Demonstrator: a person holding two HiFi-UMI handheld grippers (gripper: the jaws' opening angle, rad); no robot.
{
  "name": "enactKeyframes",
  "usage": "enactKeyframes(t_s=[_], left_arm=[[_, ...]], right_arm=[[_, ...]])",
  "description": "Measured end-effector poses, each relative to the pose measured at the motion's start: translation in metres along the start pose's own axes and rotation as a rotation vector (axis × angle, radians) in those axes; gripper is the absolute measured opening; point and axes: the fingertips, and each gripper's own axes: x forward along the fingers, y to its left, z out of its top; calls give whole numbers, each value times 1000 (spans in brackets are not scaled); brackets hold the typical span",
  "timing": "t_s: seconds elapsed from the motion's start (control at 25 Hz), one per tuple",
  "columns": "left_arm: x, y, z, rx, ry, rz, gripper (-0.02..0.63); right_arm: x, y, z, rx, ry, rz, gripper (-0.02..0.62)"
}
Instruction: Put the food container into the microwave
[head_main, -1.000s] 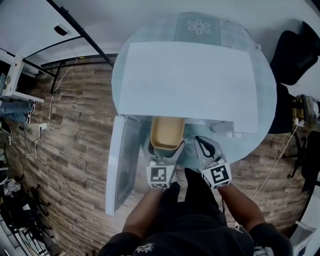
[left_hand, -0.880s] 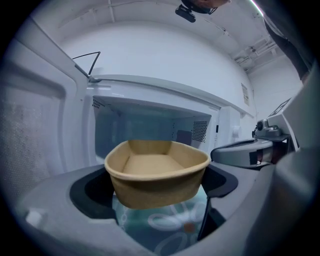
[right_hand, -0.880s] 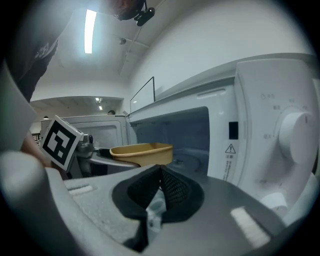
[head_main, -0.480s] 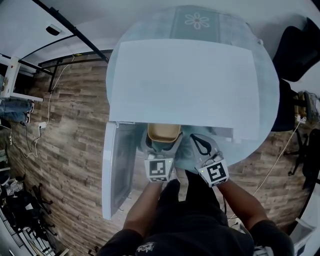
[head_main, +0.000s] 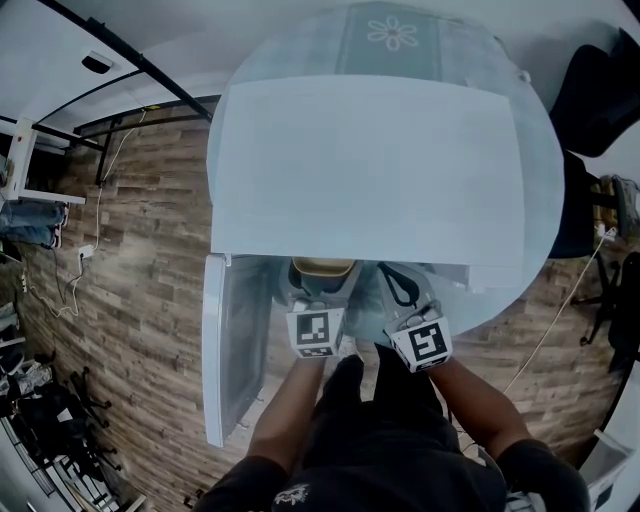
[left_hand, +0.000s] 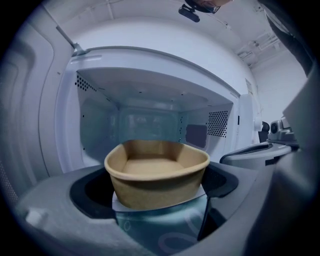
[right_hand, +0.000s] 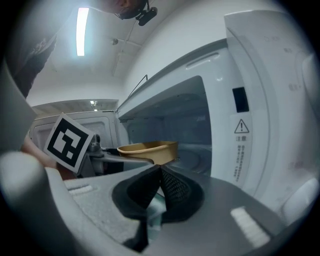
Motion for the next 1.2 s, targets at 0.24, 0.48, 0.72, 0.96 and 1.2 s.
enactKeyframes(t_s=[0.24,0.48,0.72,0.96,1.2], left_arm=[[12,5,-8,0,18,6,525],[24,8,-10,2,21,9,525],[31,8,-15,14,39,6,525],[34,8,-19,9,53,18,525],[40,5,-24,35,87,-10,528]], right_arm=[[10,-8,1,44,-1,-45,2],[18,-7,-2,63,9,-40,2],[20,-10,-7,69,24,-28,2],[18,-8,-9,62,33,-4,2],[12,1,-10,58,51,25,2]])
